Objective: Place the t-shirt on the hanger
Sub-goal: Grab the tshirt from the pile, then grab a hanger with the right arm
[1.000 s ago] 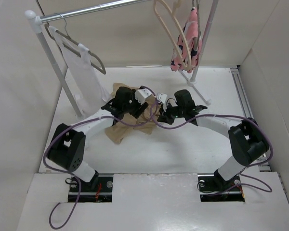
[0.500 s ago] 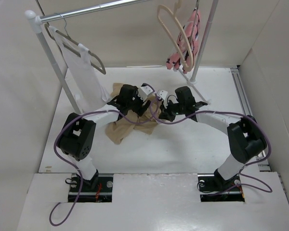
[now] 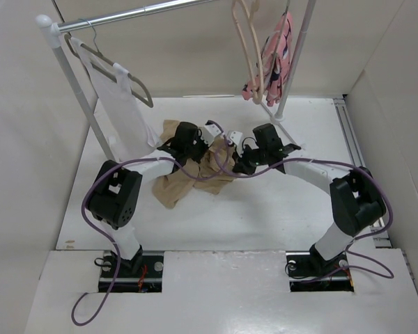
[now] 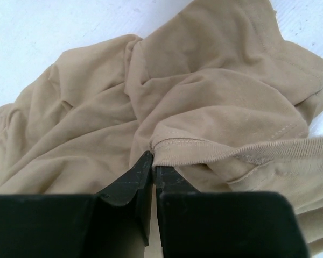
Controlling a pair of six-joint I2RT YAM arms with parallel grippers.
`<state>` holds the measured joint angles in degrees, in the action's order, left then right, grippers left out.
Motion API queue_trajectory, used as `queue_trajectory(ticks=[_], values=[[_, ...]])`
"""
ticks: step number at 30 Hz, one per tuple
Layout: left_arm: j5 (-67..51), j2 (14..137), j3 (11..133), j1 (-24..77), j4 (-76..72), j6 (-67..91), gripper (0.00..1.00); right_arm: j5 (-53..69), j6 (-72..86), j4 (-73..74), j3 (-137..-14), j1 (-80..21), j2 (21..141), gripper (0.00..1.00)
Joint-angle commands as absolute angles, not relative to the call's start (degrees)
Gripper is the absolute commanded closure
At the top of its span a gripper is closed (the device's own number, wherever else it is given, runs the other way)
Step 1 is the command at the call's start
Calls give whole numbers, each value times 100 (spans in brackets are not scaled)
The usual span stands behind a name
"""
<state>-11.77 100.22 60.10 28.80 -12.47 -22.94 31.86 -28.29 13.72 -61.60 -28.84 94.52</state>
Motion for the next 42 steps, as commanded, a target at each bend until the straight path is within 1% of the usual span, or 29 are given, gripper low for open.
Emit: queue_trajectory(ticks=[1, 2, 3, 4, 6, 10, 11, 14, 16, 20, 21, 24, 27, 29, 31, 32, 33, 34, 35, 36, 37, 39, 40, 41, 42], values=[[-1063, 9809, 6607, 2681, -749, -1996, 100, 2876, -3033, 1581, -6643, -2936, 9185, 82], [-872, 9669, 6688, 2681, -321, -1995, 100, 2578, -3032, 1634, -6697, -2988, 9115, 67], [-801, 9607, 6758, 2628, -116, -1995, 100, 1949, -3032, 1635, -6697, -3049, 9053, 36], [-730, 9528, 6759, 2628, 68, -1995, 100, 1586, -3032, 1696, -6749, -3241, 8879, 1], [-616, 9222, 6812, 2628, 447, -2057, 100, 761, -3032, 1565, -6654, -3479, 8641, 0], [-615, 8702, 6601, 2628, 817, -2004, 100, -304, -3137, 1301, -6399, -4182, 7929, 0], [-615, 8623, 6601, 2628, 904, -1943, 100, -438, -3138, 1249, -6398, -4419, 7658, 0], [-615, 8446, 6539, 2628, 1090, -1820, 100, -536, -3138, 1309, -6512, -4657, 7296, 0], [-615, 8289, 6478, 2628, 1160, -1749, 100, -265, -3015, 1493, -6784, -4658, 7023, 0], [-615, 8131, 6320, 2628, 1160, -1749, 100, 1462, -3015, 1793, -7075, -4658, 6593, 0], [-615, 8060, 6267, 2628, 1160, -1749, 100, 1659, -3015, 1889, -7145, -4658, 6505, 0], [-615, 7919, 6074, 2628, 1028, -1696, 100, 2099, -3015, 1951, -7400, -4658, 6127, 0], [-615, 7709, 5890, 2628, 967, -1644, 100, 2381, -3067, 1295, -7733, -4658, 5810, 0], [-677, 7611, 5802, 2628, 967, -1644, 100, 2382, -2797, 995, -8127, -4658, 5749, 0], [-677, 7436, 5661, 2628, 967, -1644, 100, 2006, -2559, 740, -8523, -4658, 5888, 0], [-625, 7436, 5608, 2628, 915, -1644, 100, 1795, -2462, 738, -9195, -4658, 6219, 0], [-624, 7366, 5529, 2628, 914, -1644, 100, 1480, -2087, 790, -9602, -4658, 6449, 0], [-624, 7296, 5528, 2628, 914, -1644, 100, 859, -1918, 939, -10050, -4658, 6721, 0], [-624, 7295, 5459, 2628, 914, -1644, 100, 687, -1838, 1428, -10542, -4658, 7019, 0], [-624, 7208, 5397, 2628, 914, -1644, 100, 572, -1837, 1659, -11487, -4658, 7632, 0], [-676, 7111, 5396, 2628, 862, -1644, 100, 415, -1837, 1844, -11896, -4658, 7925, 0], [-729, 6997, 5326, 2628, 861, -1644, 100, -244, -1583, 2056, -12460, -4658, 8383, 8], [-729, 6935, 5248, 2628, 861, -1644, 100, -498, -1521, 2057, -12724, -4658, 8689, 15], [-782, 6813, 5160, 2628, 809, -1644, 100, -1023, -1521, 2057, -12727, -4658, 8797, 19], [-782, 6759, 5159, 2628, 809, -1696, 100, -1298, -1521, 1926, -12727, -4658, 8867, 20]])
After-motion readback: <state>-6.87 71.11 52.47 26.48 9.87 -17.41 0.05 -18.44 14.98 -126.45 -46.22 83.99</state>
